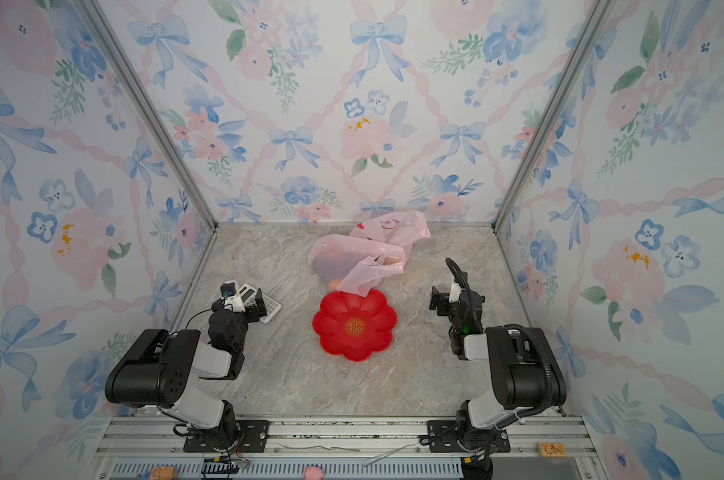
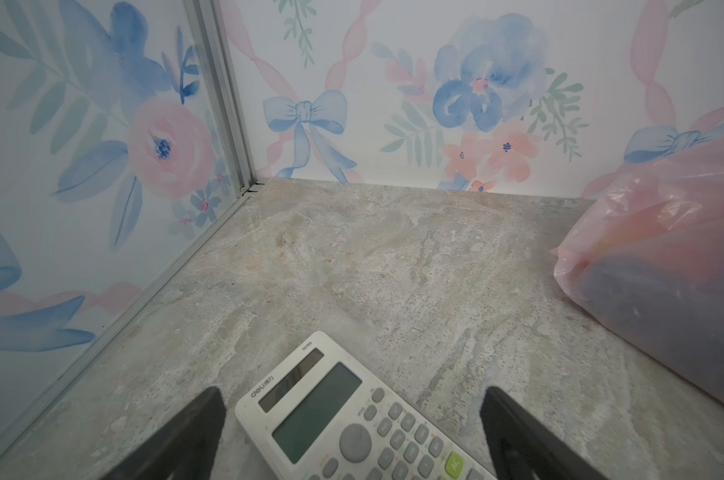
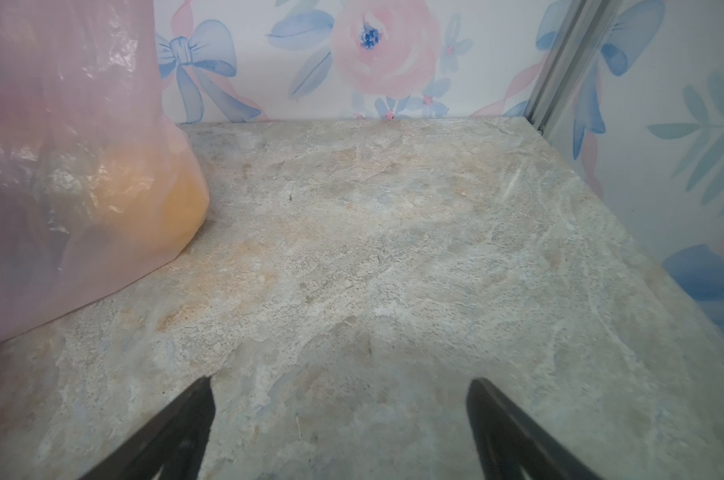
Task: Place the fruits into the plastic bag
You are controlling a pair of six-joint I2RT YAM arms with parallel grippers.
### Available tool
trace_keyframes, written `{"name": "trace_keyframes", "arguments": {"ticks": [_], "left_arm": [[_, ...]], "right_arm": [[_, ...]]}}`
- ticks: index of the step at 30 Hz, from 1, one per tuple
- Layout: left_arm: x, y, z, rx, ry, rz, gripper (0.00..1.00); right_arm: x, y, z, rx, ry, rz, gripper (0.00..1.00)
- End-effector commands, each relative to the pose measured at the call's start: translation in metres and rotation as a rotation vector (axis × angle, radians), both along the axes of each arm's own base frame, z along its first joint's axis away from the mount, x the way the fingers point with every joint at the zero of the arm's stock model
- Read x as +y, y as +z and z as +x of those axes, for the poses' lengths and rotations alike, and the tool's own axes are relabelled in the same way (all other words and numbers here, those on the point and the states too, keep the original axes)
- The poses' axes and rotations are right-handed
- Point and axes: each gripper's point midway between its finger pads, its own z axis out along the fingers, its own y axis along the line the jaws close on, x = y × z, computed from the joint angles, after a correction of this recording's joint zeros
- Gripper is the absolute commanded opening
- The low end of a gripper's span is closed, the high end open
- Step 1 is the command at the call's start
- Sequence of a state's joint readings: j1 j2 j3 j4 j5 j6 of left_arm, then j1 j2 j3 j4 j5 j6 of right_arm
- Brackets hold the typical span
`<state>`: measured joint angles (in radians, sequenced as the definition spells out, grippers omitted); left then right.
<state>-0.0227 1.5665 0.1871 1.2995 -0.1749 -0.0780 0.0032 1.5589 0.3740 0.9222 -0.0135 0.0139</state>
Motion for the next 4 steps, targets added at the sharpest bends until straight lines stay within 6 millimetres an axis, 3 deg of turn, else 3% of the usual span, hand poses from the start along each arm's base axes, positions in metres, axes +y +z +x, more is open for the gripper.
{"name": "trace_keyframes", "arguments": {"ticks": [1,4], "left_arm": [[0.0006,0.0027,0.0035,-0.005,0.004,0.018,0.98],[0.0006,0.0028,0.0038,-0.005,0.004,0.018,0.98]], "right_arm": [[0.0023,0.0079,0.0049,-0.016,0.002,-0.009,0.96],[0.0016,0.0082,0.005,-0.017,0.0,-0.009,0.96]]}}
